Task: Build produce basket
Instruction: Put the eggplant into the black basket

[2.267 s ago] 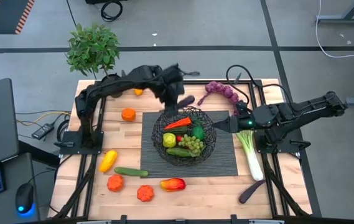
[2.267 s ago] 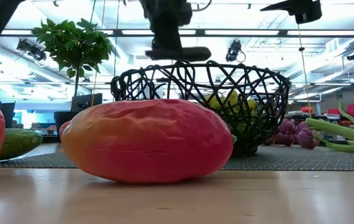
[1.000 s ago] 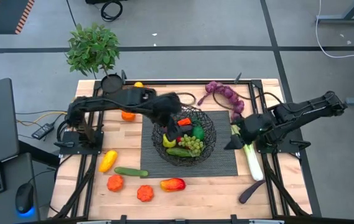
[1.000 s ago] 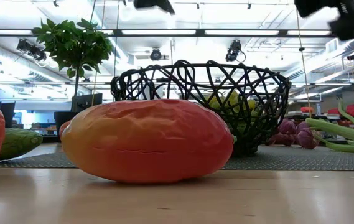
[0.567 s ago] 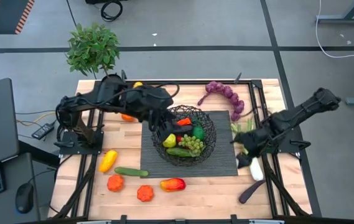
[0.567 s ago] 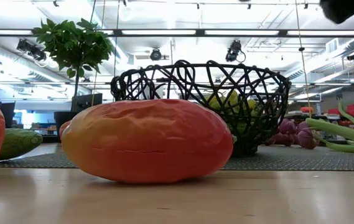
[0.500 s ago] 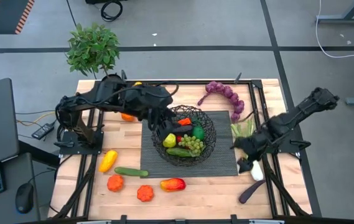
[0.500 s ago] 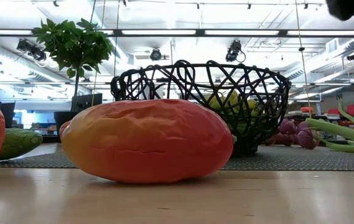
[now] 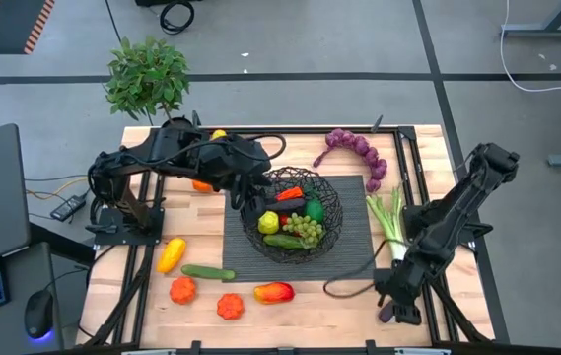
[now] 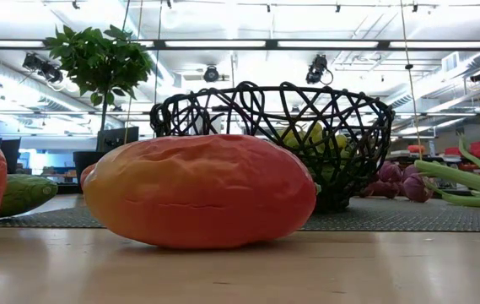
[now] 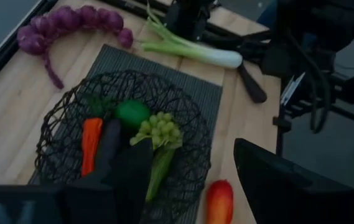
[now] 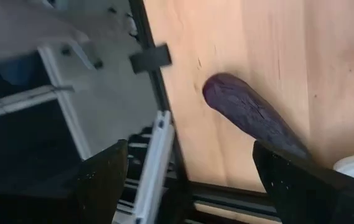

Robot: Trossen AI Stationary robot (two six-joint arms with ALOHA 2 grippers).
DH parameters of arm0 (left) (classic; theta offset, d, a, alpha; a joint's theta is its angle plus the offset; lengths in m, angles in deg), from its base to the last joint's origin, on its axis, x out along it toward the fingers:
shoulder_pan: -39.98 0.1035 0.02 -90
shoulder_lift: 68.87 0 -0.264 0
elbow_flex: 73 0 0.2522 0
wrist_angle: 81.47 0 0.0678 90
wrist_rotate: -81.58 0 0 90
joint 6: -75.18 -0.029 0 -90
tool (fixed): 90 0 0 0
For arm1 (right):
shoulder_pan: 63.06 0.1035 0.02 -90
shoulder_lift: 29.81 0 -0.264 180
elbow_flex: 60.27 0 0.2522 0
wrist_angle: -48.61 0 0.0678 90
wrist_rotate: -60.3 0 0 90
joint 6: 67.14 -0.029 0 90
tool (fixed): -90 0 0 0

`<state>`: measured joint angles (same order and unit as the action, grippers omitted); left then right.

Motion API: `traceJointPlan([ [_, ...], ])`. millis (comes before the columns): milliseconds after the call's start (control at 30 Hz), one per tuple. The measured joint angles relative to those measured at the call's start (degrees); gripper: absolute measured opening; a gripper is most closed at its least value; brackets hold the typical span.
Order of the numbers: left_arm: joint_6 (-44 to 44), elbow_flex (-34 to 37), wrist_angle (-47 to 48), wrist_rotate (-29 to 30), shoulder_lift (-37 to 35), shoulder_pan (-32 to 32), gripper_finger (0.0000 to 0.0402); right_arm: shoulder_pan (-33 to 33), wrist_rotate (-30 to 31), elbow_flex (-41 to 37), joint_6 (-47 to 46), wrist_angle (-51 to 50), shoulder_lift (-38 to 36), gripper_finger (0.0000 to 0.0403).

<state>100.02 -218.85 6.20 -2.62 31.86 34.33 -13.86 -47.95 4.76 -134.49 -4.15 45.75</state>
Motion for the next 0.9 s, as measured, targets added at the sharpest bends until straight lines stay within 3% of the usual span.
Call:
traceJointPlan([
  [300, 1.98, 0.0, 0.19, -0.07, 0.0, -3.49, 0.0231, 3.73, 0.63, 0.0, 13.12, 1.53, 9.84, 0.0348],
  [667, 14.49, 0.04, -1.34, 1.06, 0.5, -6.56, 0.0231, 6.03, 9.52, -0.03, 24.31, 0.9, 16.85, 0.0348],
  [900, 18.23, 0.04, -1.32, 6.63, 0.48, -8.62, 0.0231, 8.17, 10.92, -0.07, 25.44, 1.24, 20.14, 0.0348],
])
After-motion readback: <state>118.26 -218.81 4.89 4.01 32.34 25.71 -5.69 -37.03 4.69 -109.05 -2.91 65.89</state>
